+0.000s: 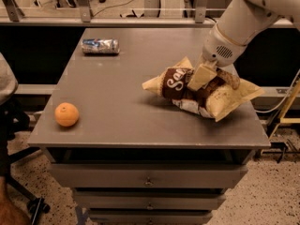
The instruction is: Move brown chip bag near orange
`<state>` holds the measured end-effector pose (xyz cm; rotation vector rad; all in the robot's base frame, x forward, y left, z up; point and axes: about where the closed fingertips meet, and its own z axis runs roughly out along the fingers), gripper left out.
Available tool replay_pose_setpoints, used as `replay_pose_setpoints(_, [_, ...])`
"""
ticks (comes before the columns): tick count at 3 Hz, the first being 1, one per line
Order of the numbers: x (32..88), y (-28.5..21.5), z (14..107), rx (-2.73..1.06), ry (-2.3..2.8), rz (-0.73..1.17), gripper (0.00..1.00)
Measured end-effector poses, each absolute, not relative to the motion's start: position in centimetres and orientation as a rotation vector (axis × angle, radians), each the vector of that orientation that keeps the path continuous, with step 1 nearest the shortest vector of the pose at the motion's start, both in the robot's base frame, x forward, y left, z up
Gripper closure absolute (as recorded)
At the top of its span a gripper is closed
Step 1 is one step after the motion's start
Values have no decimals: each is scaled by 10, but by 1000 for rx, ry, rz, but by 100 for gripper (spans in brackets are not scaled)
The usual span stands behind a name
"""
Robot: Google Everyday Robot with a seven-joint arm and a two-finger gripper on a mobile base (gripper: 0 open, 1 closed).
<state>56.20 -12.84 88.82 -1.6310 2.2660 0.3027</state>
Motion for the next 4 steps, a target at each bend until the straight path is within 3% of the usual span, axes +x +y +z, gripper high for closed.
replay_pose_setpoints(2, [580,-122,919,-1644,2148,247,100])
replay_pose_setpoints(4, [606,-82,927,-1723,1997,248,100])
